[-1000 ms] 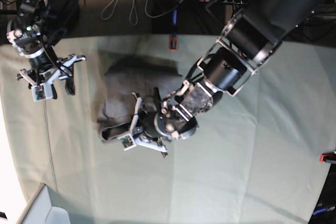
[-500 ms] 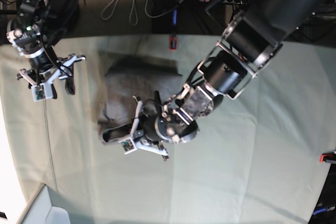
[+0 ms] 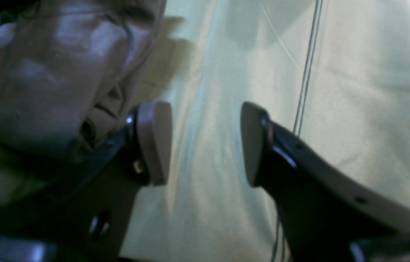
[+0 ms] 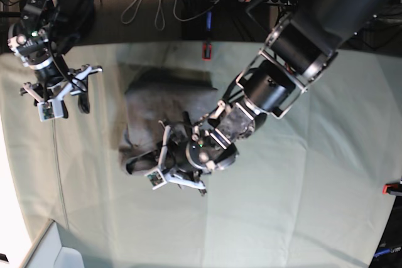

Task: Layout the t-shirt on the table in an organized manner, then fold the t-shirt properly
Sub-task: 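Flip the grey shirt stack over with the left gripper, collar side up, then lower both grippers onto the stack's collar-opposite edge to square it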

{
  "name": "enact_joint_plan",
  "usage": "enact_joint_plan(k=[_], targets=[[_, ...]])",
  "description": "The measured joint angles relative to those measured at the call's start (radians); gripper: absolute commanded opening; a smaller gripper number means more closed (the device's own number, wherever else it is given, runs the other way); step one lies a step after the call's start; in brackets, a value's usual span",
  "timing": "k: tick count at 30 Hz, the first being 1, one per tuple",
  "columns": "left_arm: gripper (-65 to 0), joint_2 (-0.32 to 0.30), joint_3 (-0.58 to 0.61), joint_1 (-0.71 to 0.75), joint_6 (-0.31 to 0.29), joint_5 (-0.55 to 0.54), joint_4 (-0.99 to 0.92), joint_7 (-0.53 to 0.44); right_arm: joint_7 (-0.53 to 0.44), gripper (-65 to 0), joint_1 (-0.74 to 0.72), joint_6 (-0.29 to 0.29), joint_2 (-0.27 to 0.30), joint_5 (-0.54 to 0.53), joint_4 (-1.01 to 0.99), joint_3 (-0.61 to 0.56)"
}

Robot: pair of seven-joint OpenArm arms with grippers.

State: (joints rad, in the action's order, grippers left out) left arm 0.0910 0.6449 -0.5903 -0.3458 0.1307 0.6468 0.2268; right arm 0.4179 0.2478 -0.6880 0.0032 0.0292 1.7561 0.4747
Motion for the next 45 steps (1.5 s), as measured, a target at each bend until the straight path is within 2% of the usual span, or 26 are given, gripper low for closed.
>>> enact_joint_plan(k=[3,13,20,22,24,27,30,33,34,35,39,45], targets=[[-36.1,-0.002,0.000,0.000,0.003,0.000,0.004,0.000,0.000,-34.4,0.000,0.000,0.000,0.000,0.000,0.000],[-35.7,-0.011,0.000,-0.003,0.002,0.000,0.092,0.003,0.000,-34.4,0.000,0.000,-0.001,0.000,0.000,0.000],[-35.7,-0.073,0.000,0.002,0.005,0.005,0.247,0.008,0.001,-34.4,-0.002,0.000,-0.001,0.000,0.000,0.000],[-36.0,-0.095,-0.003,0.020,0.005,-0.003,0.316,0.066,0.001,-34.4,-0.003,0.000,-0.001,0.000,0.000,0.000],[-36.0,-0.117,-0.072,0.068,-0.002,-0.010,0.399,0.154,0.001,-34.4,-0.003,0.000,0.000,0.000,0.000,0.000],[-36.1,-0.137,-0.278,0.187,-0.002,-0.008,0.518,0.276,0.000,-36.3,-0.004,0.000,-0.006,0.001,0.000,-0.002],[-36.1,-0.140,-0.518,0.346,0.005,0.001,0.654,0.351,0.003,-46.8,-0.001,0.000,-0.027,0.003,0.000,-0.051],[-36.1,-0.138,-0.669,0.484,0.005,0.003,0.747,0.357,0.002,-60.2,-0.005,0.000,-0.043,0.004,0.000,-0.122],[-36.1,-0.138,-0.702,0.524,0.005,0.003,0.770,0.363,0.003,-64.4,-0.011,0.000,-0.049,0.004,0.000,-0.149],[-36.1,-0.135,-0.723,0.558,0.005,0.000,0.790,0.362,0.004,-65.0,-0.020,0.000,-0.056,0.004,-0.002,-0.170],[-36.2,-0.127,-0.760,0.654,0.002,-0.003,0.832,0.360,-0.004,-65.0,-0.085,0.000,-0.076,-0.002,-0.080,-0.214],[-36.2,-0.124,-0.761,0.719,0.001,-0.003,0.837,0.354,-0.005,-65.0,-0.108,0.000,-0.075,0.000,-0.174,-0.209]])
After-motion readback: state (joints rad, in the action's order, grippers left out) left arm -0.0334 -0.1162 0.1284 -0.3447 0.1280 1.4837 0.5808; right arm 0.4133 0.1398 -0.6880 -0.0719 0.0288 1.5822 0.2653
